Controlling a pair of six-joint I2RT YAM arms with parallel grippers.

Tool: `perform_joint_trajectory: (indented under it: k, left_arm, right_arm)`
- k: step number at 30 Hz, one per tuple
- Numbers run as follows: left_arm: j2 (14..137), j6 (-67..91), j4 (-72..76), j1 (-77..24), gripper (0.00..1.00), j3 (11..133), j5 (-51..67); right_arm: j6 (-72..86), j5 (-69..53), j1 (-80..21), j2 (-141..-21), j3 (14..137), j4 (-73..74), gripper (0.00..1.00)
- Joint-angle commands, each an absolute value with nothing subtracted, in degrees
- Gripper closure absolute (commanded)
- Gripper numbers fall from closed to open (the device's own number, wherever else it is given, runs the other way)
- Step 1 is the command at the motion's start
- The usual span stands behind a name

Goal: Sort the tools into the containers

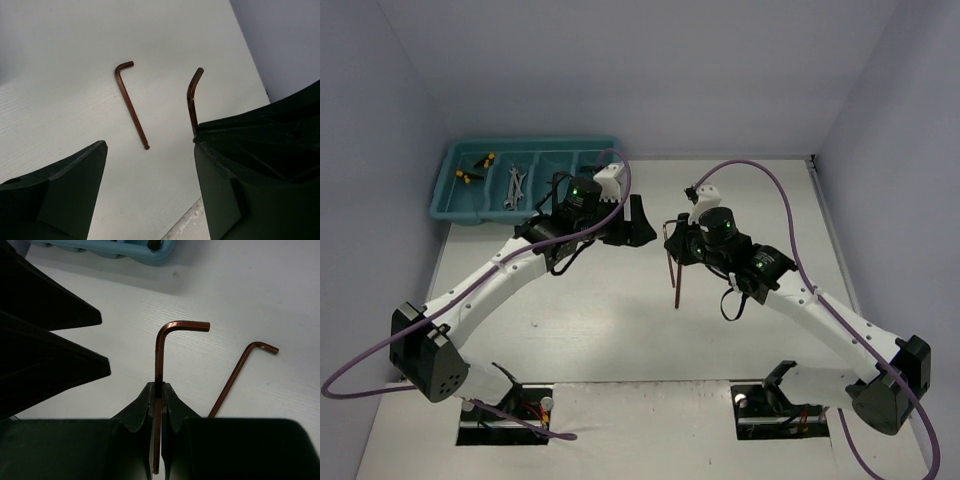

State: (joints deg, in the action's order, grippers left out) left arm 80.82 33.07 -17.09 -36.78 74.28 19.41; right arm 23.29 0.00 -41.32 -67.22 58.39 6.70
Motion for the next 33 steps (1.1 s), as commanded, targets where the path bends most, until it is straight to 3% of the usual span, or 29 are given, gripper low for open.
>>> perform_joint_trajectory:
  k: [1,12,15,18,20,23,26,28,33]
  left_arm:
    - [80.41,37.98,-6.71,-37.48,0.34,75.70,21.97]
    - [83.92,41.65,-1.15,-39.29,0.50,74.97,20.48]
    - [84.51,42.06,-0.97,-39.76,0.63,75.02,19.56]
    - [84.31,41.64,-1.05,-39.63,0.90,75.20,18.08]
    - [84.43,40.95,-1.55,-39.57,0.98,76.07,16.76]
    - [84.86,39.01,-3.09,-39.25,1.00,77.58,15.71]
    - [85.52,35.58,-6.17,-37.25,1.00,79.99,14.51]
    - [86.19,32.06,-9.11,-34.57,1.00,81.84,13.59]
    - [89.50,25.01,-13.81,-23.23,1.00,87.03,13.90]
  right_arm:
    - [21.97,-2.87,-41.84,-65.94,61.56,1.07,1.00]
    - [21.97,-3.78,-41.92,-66.80,62.40,-1.31,1.00]
    - [21.85,-3.75,-41.92,-67.16,62.85,-1.88,1.00]
    - [21.69,-3.46,-42.00,-67.85,63.40,-2.04,1.00]
    - [21.56,-3.08,-41.94,-68.42,63.59,-2.17,0.97]
    - [21.14,-2.07,-41.84,-69.71,64.05,-2.20,0.80]
    - [20.66,-0.36,-41.75,-70.75,64.25,-2.11,0.47]
    - [20.74,0.89,-41.67,-70.75,64.00,-2.02,0.39]
    - [21.49,3.53,-39.28,-69.96,61.38,-1.52,0.35]
